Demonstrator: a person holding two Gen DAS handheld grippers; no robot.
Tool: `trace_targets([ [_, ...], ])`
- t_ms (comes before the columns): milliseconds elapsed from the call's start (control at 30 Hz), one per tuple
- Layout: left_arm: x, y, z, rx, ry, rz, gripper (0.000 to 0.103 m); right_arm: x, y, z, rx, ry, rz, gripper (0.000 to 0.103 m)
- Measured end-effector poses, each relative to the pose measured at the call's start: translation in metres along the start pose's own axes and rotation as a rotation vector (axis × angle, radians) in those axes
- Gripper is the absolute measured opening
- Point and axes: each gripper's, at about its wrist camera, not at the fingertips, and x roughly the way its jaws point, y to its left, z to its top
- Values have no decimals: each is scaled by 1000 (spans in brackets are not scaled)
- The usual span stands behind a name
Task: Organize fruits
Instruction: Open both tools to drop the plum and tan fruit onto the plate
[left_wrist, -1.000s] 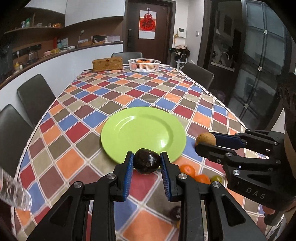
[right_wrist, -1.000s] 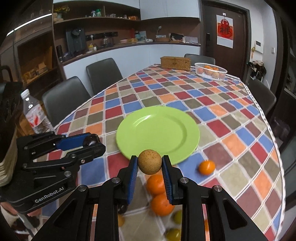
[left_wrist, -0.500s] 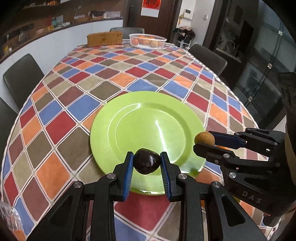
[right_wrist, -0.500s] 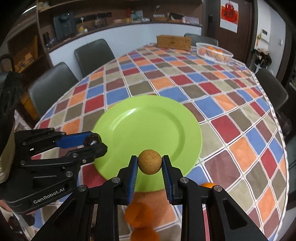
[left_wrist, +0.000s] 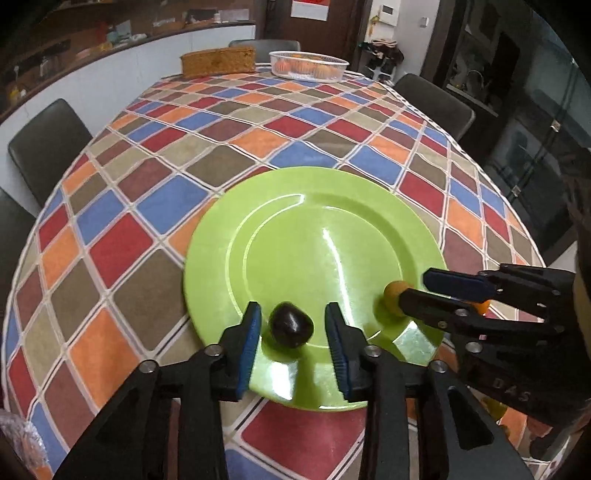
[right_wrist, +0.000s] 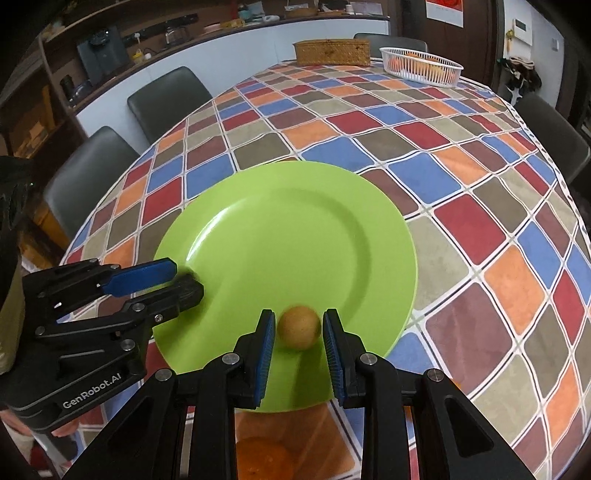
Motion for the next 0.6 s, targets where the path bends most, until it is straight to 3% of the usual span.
trace_targets([
  [67, -8, 0, -3, -12, -10, -4, 37, -6, 1, -2, -2, -11, -8, 35],
  [433, -85, -25, -34, 45, -159, 80, 48, -71, 10, -30, -9, -130, -39, 40],
  [533, -106, -32, -43, 46, -202, 85, 56, -92, 14, -42, -5, -169, -35, 41],
  [600, -119, -36, -51, 42, -225, 81, 59, -106, 18, -51, -11, -197, -47, 47],
])
